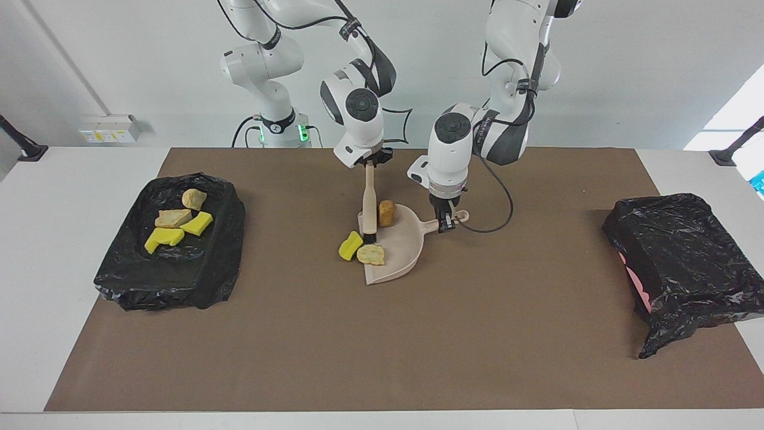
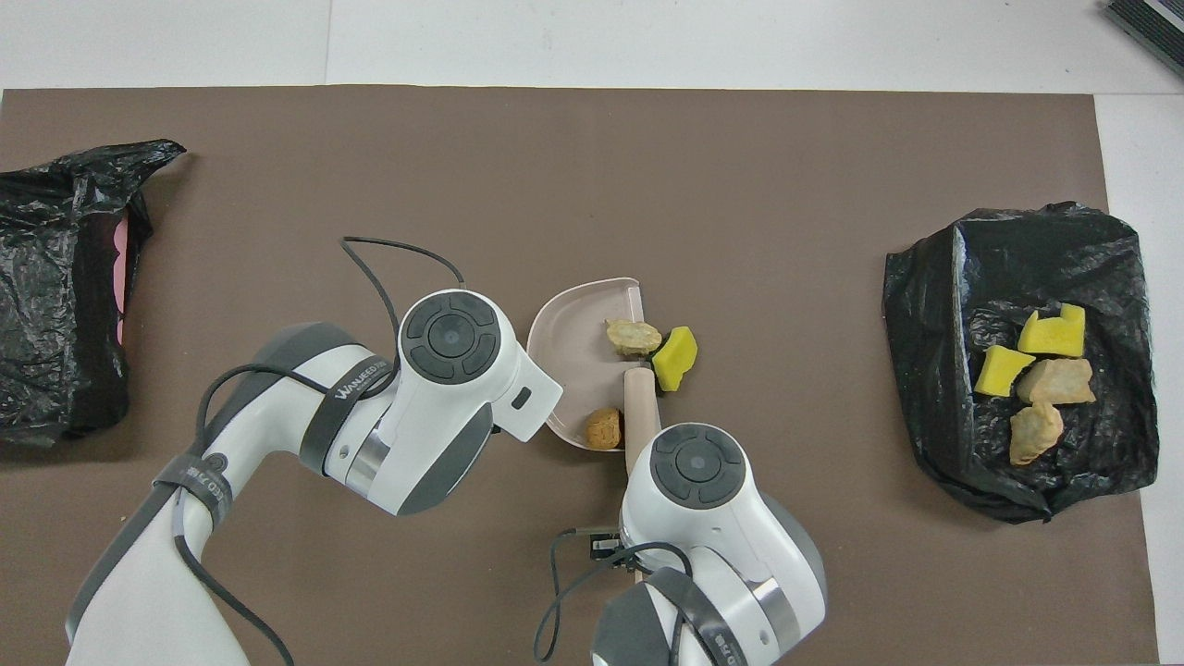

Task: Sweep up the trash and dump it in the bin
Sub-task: 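Sweep the sponge and chunks into the dustpan with the right gripper's brush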

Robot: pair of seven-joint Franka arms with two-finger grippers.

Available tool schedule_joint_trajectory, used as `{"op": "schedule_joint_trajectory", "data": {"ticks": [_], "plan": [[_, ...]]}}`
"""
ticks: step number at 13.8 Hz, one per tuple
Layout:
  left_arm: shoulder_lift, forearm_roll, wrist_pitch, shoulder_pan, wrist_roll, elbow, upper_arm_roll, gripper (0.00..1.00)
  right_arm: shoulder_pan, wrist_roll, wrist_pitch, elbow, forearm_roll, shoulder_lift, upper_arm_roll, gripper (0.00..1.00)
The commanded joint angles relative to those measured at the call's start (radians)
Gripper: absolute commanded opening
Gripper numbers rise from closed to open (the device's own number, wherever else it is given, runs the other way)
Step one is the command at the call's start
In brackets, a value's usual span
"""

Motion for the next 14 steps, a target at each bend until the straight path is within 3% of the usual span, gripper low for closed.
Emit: {"op": "schedule_joint_trajectory", "data": {"ticks": [1,4,6,10,14], "plan": [[-0.027,0.01,0.078,0.014,0.018,-0.043,0.003,0.0,-0.018,0.048,-0.08,0.098,0.018,0.009,-0.001,0.0],[-0.023,-0.005,0.082,0.033,0.038,-0.042,0.003,0.0,-0.049,0.032,-0.247,0.193,-0.026,-0.021,-0.028,0.0],[-0.023,-0.005,0.078,0.048,0.079,-0.04,0.003,0.0,-0.112,-0.081,-0.298,0.178,-0.123,-0.056,-0.03,0.0],[-0.024,-0.005,0.069,0.062,0.107,-0.039,0.003,0.0,-0.17,-0.359,-0.208,0.08,-0.32,-0.05,-0.03,0.0],[-0.027,-0.005,0.069,0.054,0.101,-0.04,0.0,0.0,-0.135,-0.363,-0.143,0.078,-0.332,0.037,-0.022,0.0]]}}
